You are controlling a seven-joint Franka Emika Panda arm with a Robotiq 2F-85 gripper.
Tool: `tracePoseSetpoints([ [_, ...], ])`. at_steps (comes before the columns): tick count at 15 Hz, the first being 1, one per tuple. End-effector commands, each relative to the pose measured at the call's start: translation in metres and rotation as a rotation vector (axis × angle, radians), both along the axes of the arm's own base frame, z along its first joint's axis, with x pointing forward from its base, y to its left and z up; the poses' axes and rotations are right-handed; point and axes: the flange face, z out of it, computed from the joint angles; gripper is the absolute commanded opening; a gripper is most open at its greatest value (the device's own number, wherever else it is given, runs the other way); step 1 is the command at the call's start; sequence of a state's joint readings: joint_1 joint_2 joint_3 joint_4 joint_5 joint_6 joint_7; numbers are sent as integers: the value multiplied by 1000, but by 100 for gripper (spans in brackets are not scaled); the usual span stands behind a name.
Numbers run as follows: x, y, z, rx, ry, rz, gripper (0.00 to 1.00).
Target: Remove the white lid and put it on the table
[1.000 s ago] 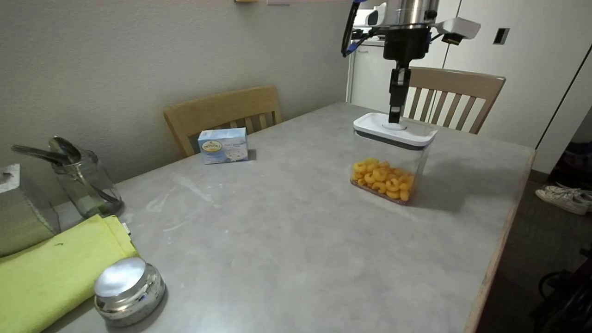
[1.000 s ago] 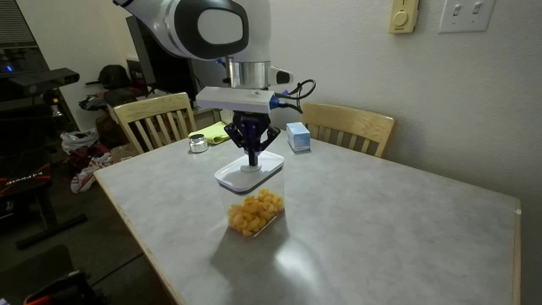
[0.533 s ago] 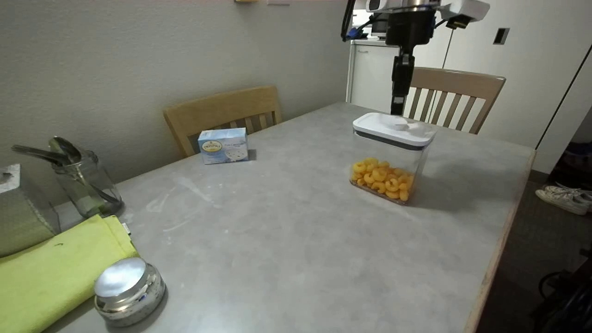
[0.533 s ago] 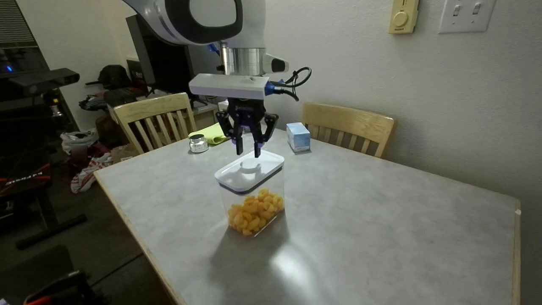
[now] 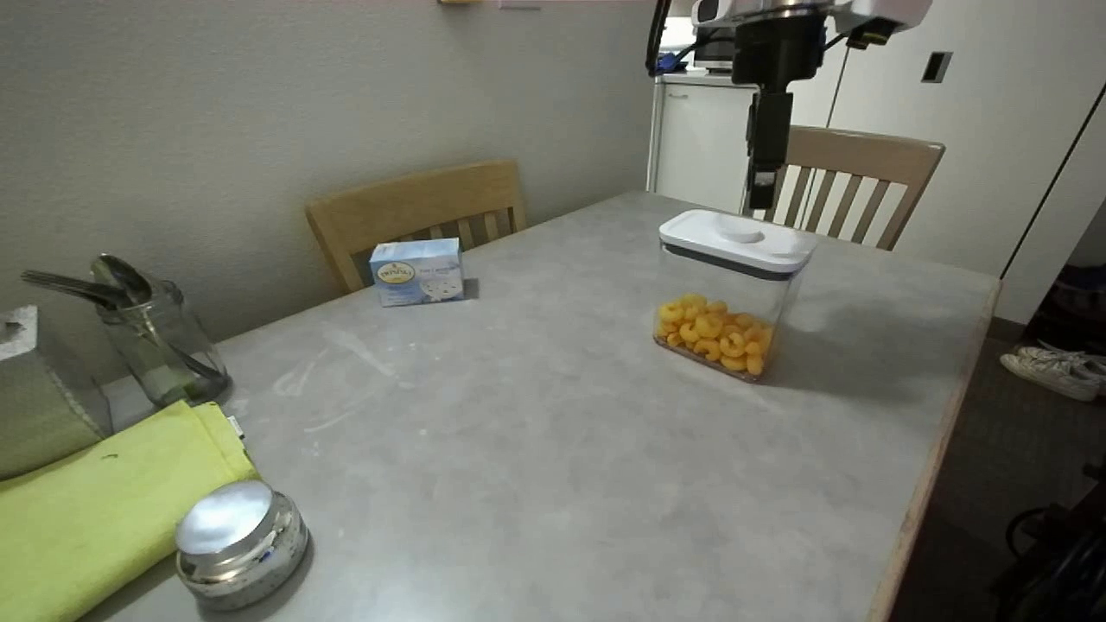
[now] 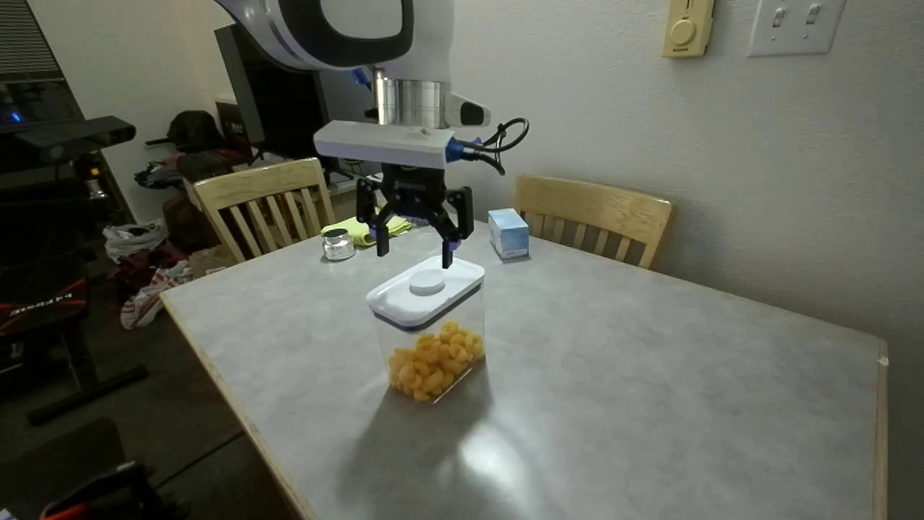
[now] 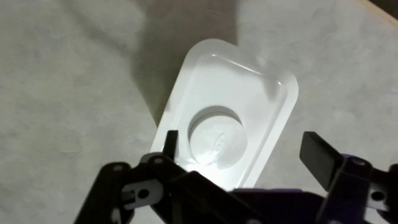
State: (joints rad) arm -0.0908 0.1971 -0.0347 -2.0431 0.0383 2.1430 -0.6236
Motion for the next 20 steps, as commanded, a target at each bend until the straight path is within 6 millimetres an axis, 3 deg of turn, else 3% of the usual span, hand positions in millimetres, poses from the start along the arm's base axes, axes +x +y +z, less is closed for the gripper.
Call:
tracePoseSetpoints([
  [1,-6,-9,-1,-27,7,-45,100],
  [9,-5,-6,-16,-14,41,-278,100],
  [14,-2,-6,-25,6,39,-334,100],
  [17,3,-7,-26,10,22,-349,92],
  [19,6,-7,-27,11,13,-353,80],
  [20,7,-7,-28,11,9,-352,80],
])
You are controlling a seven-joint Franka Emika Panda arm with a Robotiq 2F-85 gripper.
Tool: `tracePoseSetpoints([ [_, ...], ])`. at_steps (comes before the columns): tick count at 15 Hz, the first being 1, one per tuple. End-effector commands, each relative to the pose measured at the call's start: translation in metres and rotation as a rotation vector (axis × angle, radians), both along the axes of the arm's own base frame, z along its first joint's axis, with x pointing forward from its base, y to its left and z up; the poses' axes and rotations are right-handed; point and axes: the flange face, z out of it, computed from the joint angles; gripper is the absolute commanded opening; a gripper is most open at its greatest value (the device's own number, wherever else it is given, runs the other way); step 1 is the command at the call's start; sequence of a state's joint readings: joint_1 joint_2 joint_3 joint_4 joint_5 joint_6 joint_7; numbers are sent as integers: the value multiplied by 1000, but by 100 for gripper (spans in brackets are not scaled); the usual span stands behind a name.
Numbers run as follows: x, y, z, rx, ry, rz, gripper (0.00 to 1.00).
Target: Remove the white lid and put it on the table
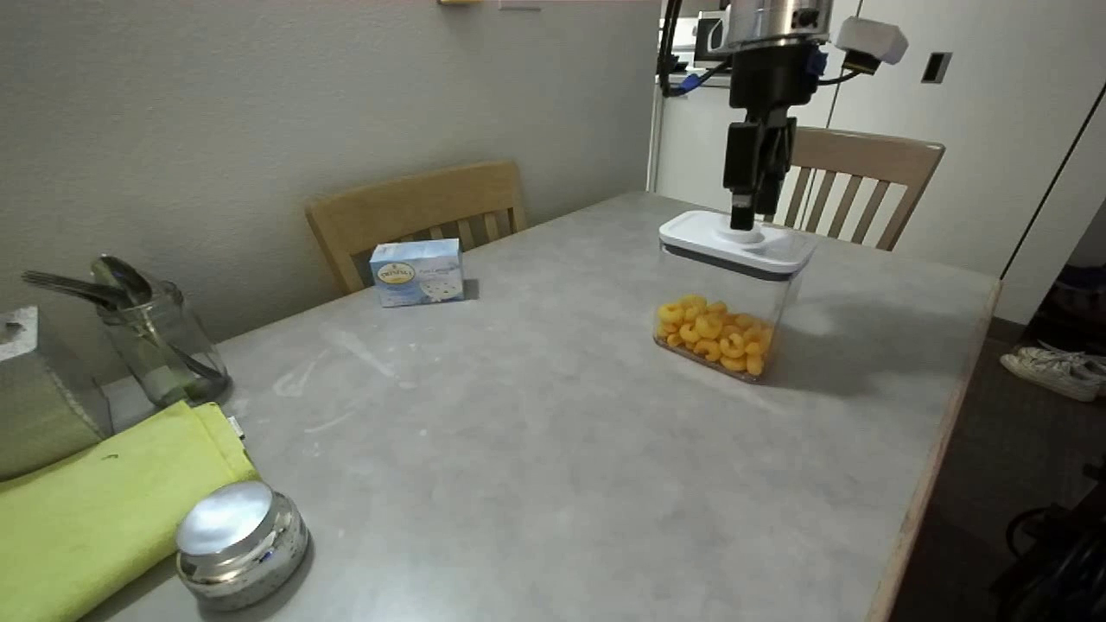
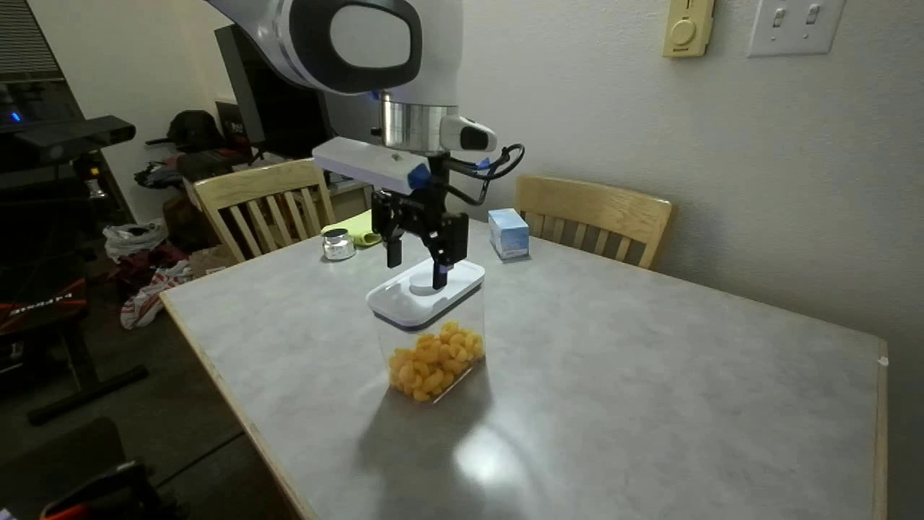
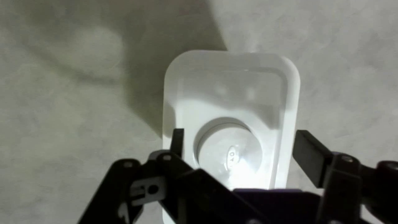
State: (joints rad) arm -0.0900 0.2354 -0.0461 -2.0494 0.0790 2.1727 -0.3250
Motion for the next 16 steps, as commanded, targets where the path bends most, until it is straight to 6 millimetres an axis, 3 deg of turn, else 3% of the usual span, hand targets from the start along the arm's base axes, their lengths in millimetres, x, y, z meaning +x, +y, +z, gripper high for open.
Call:
tracePoseSetpoints([
  [1,8,-2,-8,6,-24,-15,73],
  [6,13,-4,-17,-2,-43,-13,69],
  [12,21,-5,-16,-5,-68,-15,72],
  [14,21,-5,-17,-6,-70,-15,63],
  [15,21,-5,-17,-6,-69,-16,43],
  [16,21,-5,-17,-6,-69,-16,38],
])
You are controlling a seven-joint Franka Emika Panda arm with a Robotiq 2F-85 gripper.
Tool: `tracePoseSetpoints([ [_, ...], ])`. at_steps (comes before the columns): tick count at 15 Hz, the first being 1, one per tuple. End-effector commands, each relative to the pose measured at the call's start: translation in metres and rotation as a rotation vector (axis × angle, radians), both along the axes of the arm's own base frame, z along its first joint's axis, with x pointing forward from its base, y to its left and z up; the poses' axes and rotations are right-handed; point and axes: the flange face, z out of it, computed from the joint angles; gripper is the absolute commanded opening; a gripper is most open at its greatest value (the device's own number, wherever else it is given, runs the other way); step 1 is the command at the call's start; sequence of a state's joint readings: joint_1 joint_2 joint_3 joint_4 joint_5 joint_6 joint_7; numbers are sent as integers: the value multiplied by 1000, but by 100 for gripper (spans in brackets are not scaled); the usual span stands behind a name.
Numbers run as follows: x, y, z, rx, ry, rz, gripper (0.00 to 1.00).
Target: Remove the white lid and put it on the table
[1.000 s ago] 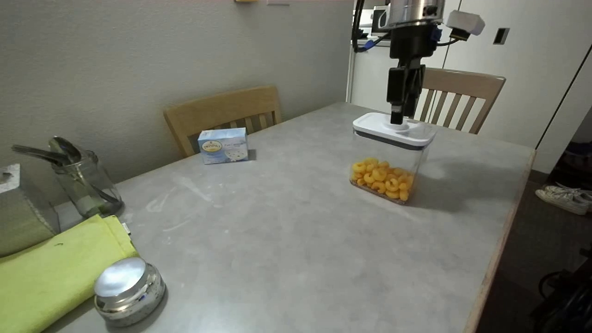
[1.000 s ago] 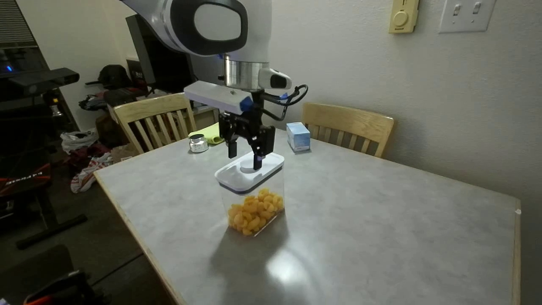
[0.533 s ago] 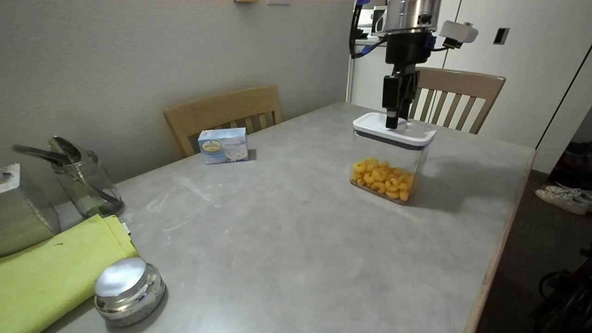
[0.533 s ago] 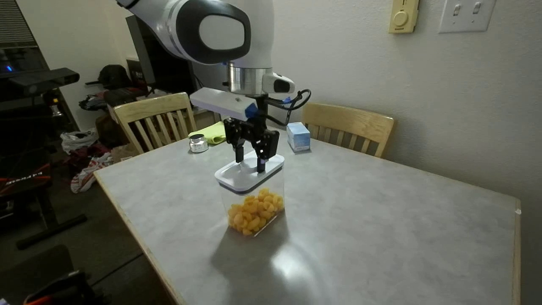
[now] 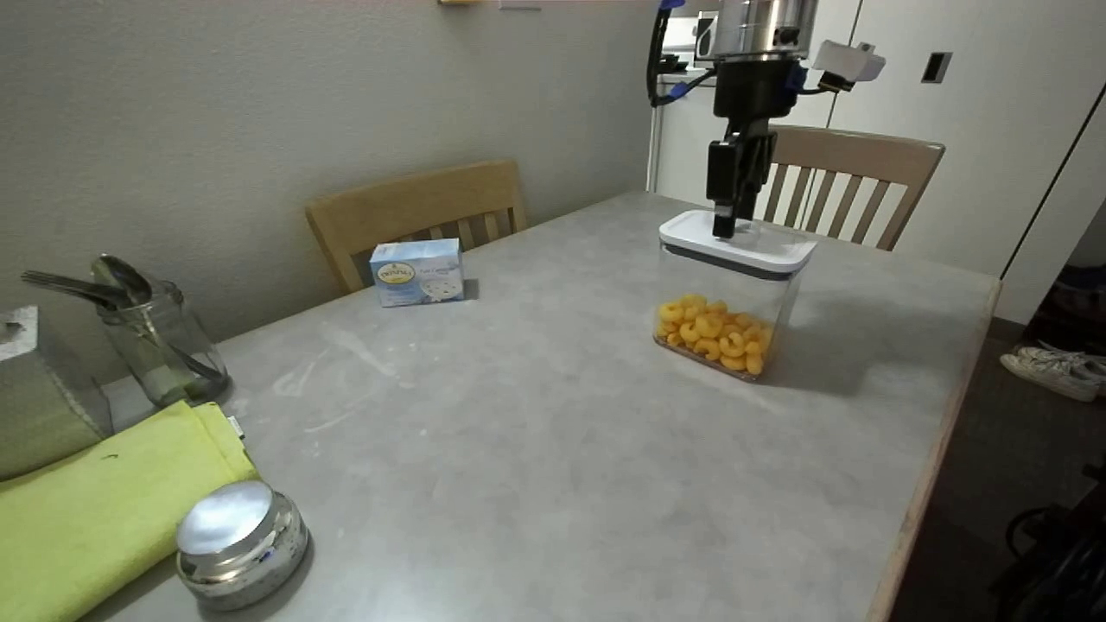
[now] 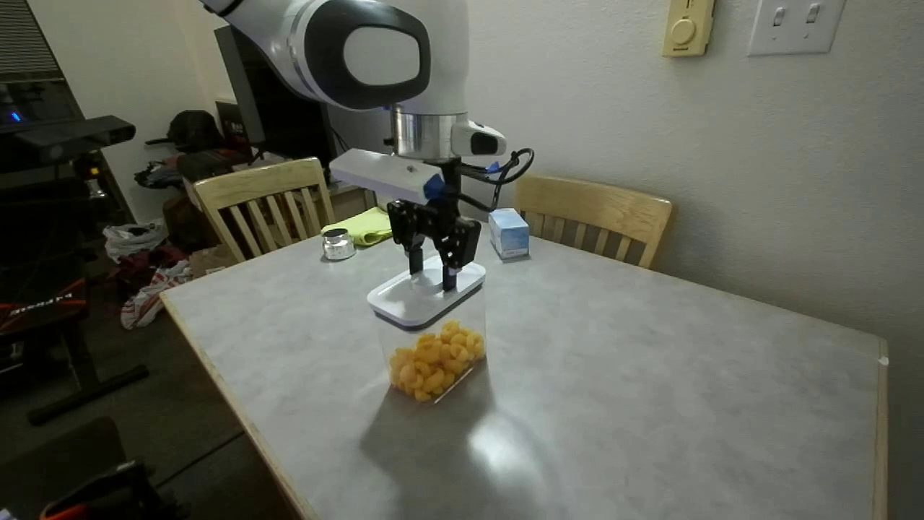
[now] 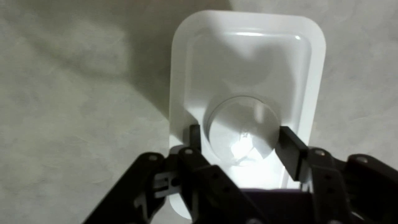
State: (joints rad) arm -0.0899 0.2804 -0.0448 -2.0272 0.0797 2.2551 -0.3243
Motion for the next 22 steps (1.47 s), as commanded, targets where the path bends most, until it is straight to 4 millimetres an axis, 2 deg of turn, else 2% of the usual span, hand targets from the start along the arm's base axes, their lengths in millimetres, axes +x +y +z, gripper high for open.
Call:
tracePoseSetpoints([
  [1,6,-4,-6,7,-7,-14,37],
  [3,5,-4,-5,7,-1,-21,29],
  [8,2,-4,6,14,4,-28,29],
  [15,-2,3,41,2,-36,-6,29],
  [19,-3,11,64,8,-53,13,29],
  [22,-2,24,72,31,-41,16,29],
])
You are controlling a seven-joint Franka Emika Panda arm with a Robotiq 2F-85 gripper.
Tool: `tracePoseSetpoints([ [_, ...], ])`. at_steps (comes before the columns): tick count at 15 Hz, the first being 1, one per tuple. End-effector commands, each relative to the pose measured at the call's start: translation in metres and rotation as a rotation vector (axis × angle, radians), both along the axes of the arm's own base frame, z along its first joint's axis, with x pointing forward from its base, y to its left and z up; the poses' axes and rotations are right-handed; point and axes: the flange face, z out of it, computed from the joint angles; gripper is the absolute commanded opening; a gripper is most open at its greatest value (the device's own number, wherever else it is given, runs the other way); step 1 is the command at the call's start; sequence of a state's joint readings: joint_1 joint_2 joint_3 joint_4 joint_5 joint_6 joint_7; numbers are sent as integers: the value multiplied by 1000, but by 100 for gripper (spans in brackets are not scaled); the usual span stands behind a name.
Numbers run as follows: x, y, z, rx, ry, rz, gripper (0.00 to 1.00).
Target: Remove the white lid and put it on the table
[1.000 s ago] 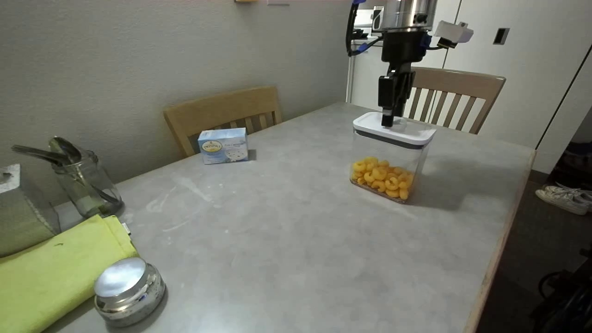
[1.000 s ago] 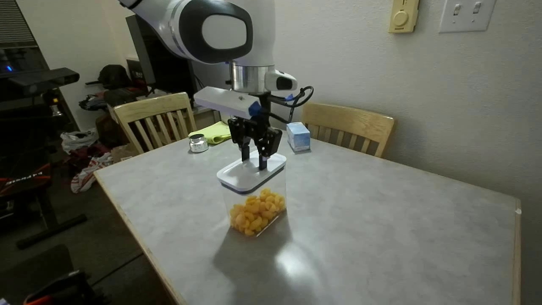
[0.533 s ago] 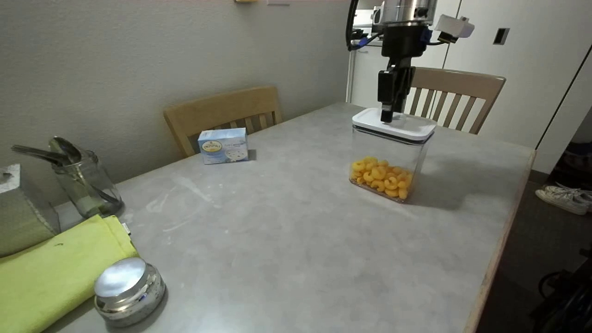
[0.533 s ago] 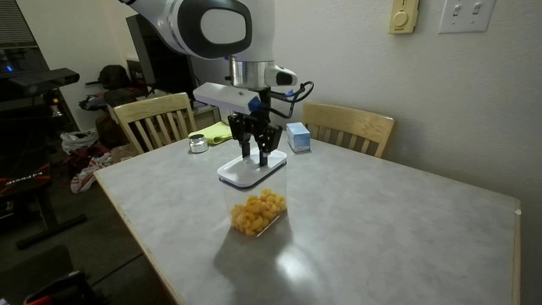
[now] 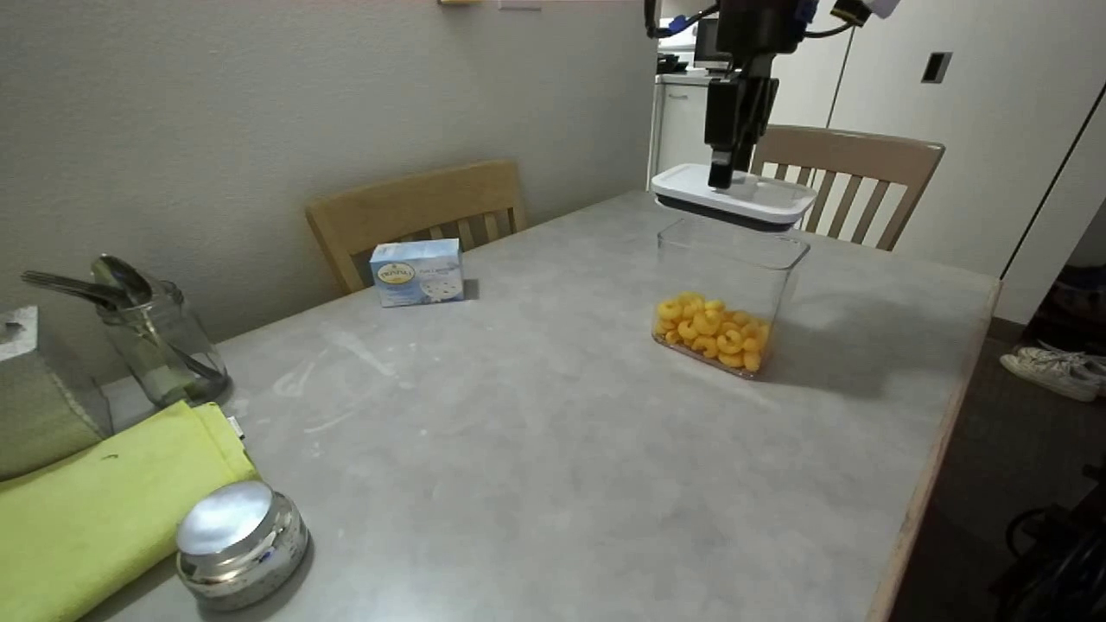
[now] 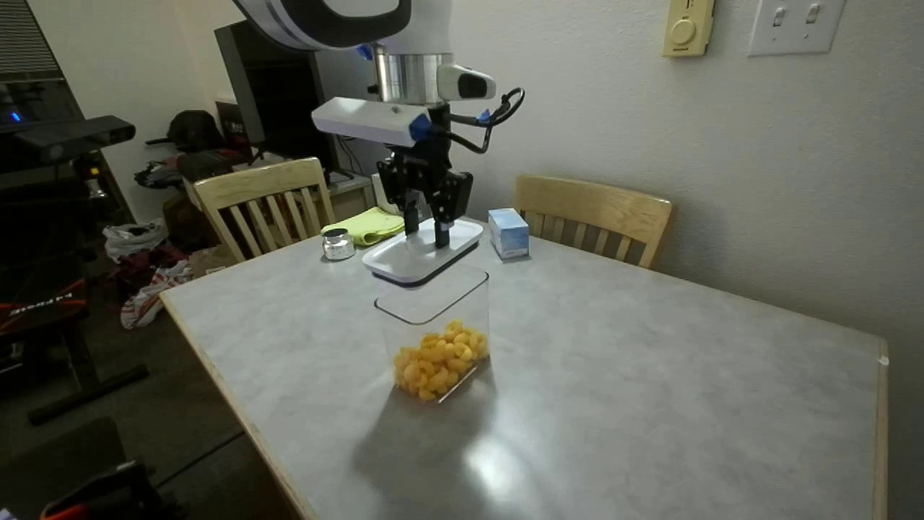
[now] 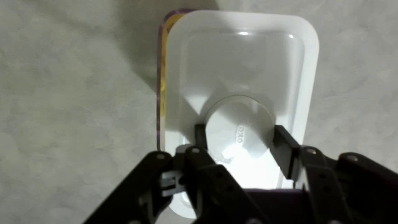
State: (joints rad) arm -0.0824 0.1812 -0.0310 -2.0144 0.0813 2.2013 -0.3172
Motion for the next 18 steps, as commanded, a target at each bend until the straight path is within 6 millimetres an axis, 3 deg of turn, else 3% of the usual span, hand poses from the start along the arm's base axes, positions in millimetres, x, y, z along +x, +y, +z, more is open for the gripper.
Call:
tracePoseSetpoints([
  [1,0,16,14,24,23,0,29],
  [11,4,87,4,10,117,-3,29],
  [18,9,128,-27,-61,171,-125,29],
])
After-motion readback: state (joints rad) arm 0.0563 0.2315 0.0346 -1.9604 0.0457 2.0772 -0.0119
